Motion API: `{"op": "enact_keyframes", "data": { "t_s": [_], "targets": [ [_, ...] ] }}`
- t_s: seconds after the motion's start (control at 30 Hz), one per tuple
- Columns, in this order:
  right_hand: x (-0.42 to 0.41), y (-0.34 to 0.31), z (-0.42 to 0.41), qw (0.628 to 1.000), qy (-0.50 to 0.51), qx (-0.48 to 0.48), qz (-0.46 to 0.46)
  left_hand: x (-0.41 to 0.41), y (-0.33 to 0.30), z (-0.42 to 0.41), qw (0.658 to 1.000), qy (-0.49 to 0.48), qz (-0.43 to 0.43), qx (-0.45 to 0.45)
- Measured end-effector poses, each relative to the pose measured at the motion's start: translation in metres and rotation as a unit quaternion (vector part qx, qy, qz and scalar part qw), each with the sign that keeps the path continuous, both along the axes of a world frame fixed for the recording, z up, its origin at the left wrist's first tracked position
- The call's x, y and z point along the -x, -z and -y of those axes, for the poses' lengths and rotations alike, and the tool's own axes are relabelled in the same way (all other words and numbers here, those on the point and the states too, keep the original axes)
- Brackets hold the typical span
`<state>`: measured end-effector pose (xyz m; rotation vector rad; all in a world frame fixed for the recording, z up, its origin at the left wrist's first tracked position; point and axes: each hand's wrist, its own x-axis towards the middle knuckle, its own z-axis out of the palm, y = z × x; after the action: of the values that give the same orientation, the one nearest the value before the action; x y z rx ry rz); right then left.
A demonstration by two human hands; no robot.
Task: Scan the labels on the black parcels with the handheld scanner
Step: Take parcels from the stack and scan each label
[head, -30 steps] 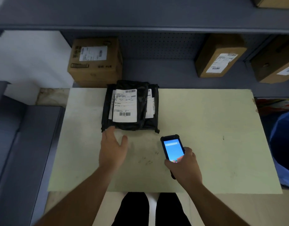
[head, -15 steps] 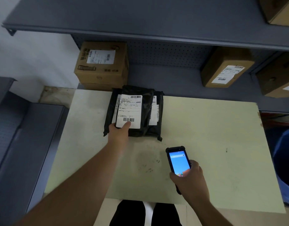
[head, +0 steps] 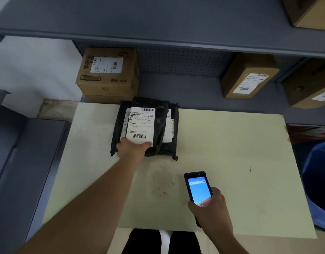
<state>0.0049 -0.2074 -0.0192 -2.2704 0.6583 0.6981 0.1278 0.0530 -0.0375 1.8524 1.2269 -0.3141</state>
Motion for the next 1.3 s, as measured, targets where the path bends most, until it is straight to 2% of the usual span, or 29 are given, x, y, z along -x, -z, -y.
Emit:
{"op": "enact_keyframes", "data": {
  "t_s": [0.17,0.37,0.67,0.8,0.87,1.2,1.3],
  "targets": [
    [0.0,-0.002,-0.004,1.0,-0.001,-0.002,-0.004,-0.001,-0.004,0.009,0.999,0.01,0.017,-0.032],
    [-0.002,-0.006,-0.005,1.0,-0.006,-0.011,-0.007,-0.001,-0.006,0.014,0.998,-0.022,0.056,0.002],
    [-0.011,-0.023,-0.007,0.999,-0.016,-0.025,-0.022,0.01,-0.005,0.003,0.977,-0.091,0.107,0.158],
    [-0.017,-0.031,-0.007,0.998,-0.038,-0.04,-0.034,0.013,-0.009,0.003,0.949,-0.106,0.12,0.27],
    [-0.02,-0.037,-0.007,0.997,-0.05,-0.047,-0.041,0.012,-0.011,0.006,0.939,-0.11,0.132,0.298],
    [-0.041,-0.076,-0.005,0.993,-0.107,-0.039,-0.038,0.027,-0.017,0.023,0.936,-0.081,0.154,0.307],
    [-0.049,-0.092,-0.005,0.991,-0.123,-0.044,-0.039,0.035,-0.017,0.028,0.939,-0.044,0.169,0.295]
  ]
}}
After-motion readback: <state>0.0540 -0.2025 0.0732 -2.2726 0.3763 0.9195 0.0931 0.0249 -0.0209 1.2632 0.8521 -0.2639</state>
